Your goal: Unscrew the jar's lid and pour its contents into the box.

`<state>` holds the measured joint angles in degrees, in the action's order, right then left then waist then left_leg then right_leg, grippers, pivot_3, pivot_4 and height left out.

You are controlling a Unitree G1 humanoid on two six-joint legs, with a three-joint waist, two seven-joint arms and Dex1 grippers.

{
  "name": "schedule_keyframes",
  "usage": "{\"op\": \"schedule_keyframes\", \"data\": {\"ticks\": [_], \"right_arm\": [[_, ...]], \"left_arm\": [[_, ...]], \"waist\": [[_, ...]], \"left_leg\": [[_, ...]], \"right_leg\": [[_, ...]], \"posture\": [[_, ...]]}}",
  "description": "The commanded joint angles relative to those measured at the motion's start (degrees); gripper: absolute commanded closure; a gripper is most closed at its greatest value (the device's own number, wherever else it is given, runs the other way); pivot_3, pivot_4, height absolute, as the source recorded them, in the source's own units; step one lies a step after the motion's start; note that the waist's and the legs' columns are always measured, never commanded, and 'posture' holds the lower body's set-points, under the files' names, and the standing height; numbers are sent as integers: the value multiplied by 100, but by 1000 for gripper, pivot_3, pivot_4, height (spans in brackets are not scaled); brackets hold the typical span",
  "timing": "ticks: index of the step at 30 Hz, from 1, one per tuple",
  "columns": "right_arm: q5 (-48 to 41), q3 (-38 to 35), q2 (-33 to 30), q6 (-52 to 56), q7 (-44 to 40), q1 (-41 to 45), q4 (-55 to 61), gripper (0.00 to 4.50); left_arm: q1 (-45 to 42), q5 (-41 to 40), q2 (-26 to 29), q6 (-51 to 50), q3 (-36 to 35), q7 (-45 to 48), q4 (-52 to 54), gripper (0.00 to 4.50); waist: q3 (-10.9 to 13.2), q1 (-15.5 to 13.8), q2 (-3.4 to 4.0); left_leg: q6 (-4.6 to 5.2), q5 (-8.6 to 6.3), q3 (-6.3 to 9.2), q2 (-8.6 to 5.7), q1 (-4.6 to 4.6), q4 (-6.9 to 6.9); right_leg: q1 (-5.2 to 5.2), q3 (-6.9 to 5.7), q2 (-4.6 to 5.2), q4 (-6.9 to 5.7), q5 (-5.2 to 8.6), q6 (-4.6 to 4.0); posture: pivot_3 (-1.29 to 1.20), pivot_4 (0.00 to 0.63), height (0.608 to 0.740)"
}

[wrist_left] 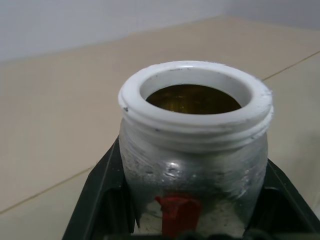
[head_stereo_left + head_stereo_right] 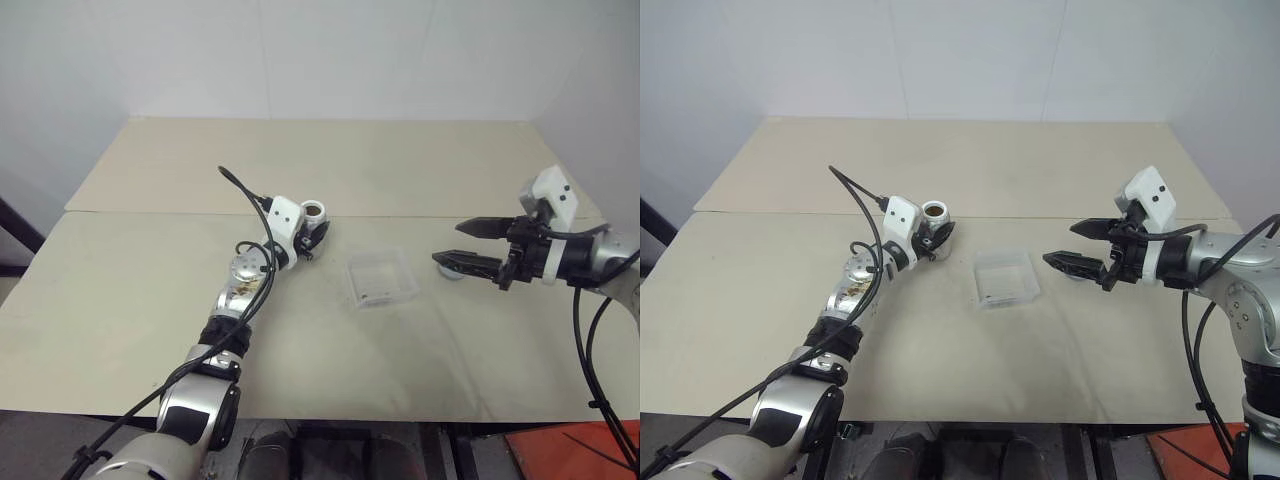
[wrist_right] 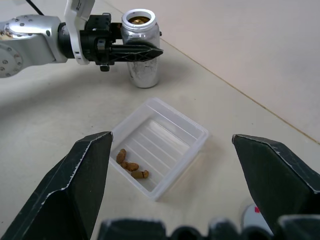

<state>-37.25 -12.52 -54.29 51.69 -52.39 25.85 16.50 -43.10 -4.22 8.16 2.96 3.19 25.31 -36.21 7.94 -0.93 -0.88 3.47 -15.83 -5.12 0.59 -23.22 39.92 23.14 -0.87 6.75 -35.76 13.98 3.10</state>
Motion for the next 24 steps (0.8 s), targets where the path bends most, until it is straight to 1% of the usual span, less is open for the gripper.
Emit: {"op": "schedule_keyframes", "data": {"ticks": [1, 3, 4, 7, 9, 10, 15, 19, 21, 24], "right_arm": [[-9, -154, -85, -205, -33, -13, 159, 41], [-14, -150, -89, -223, -42, -26, 165, 0], [-14, -146, -88, -230, -43, -30, 166, 0], [-6, -128, -80, -251, -29, -33, 175, 0], [15, -112, -54, -282, 14, -28, 197, 0], [13, -103, -39, -282, 34, -14, 206, 0], [124, 2, -22, -448, 26, -102, 261, 0], [316, 69, -79, -628, 39, -302, 375, 0], [322, 36, -87, -642, 20, -338, 399, 0], [286, -73, -132, -661, -24, -421, 436, 0]], "left_arm": [[15, 103, -50, 145, 35, -68, 134, 2433], [70, 116, -43, 124, 52, -57, 190, 1699], [105, 98, -47, 103, 46, -40, 240, 1553], [222, 113, -39, 31, 53, -61, 416, 632], [328, 125, -37, -26, 72, -74, 599, 100], [368, 148, -19, -44, 90, -69, 675, 44], [704, 122, 185, -575, 55, -4, 1467, 44], [1281, -38, 664, -1420, 191, 553, 2842, 44], [1497, -68, 882, -1733, 240, 707, 3321, 44], [1752, -402, 1435, -2469, 59, 1115, 4224, 44]], "waist": [[0, 2, 0], [0, 5, 0], [0, 7, 0], [0, 18, 0], [0, 19, 0], [0, 18, 0], [0, 20, 1], [-2, 31, 3], [-3, 30, 6], [-4, 30, 7]], "left_leg": [[0, 0, 0, 0, 1, 0], [0, 0, 0, 1, 2, -1], [0, 0, 0, 1, 2, -1], [1, 0, -1, 2, 1, -1], [1, -1, -1, 3, 1, -2], [1, -1, -1, 2, 1, -2], [1, -1, -1, 4, 2, -4], [1, -1, -3, 7, 3, -4], [0, 0, -4, 9, 4, -6], [0, 0, -4, 10, 7, -5]], "right_leg": [[0, 0, 0, 0, 0, 0], [0, 1, 0, -1, 0, 0], [-1, 1, 0, -1, 0, 0], [1, 2, 0, 0, 0, 0], [1, 2, 0, 0, 0, 0], [1, 2, 0, 0, 0, 0], [1, 4, 0, 0, 0, 0], [2, 7, 0, -1, 0, 0], [3, 9, -1, -2, 0, 0], [0, 10, -1, -3, 0, 0]], "posture": [[0, 150, 740], [0, 150, 740], [0, 150, 740], [0, 150, 740], [0, 150, 740], [0, 150, 740], [0, 150, 740], [0, 150, 740], [0, 150, 740], [0, 150, 740]]}}
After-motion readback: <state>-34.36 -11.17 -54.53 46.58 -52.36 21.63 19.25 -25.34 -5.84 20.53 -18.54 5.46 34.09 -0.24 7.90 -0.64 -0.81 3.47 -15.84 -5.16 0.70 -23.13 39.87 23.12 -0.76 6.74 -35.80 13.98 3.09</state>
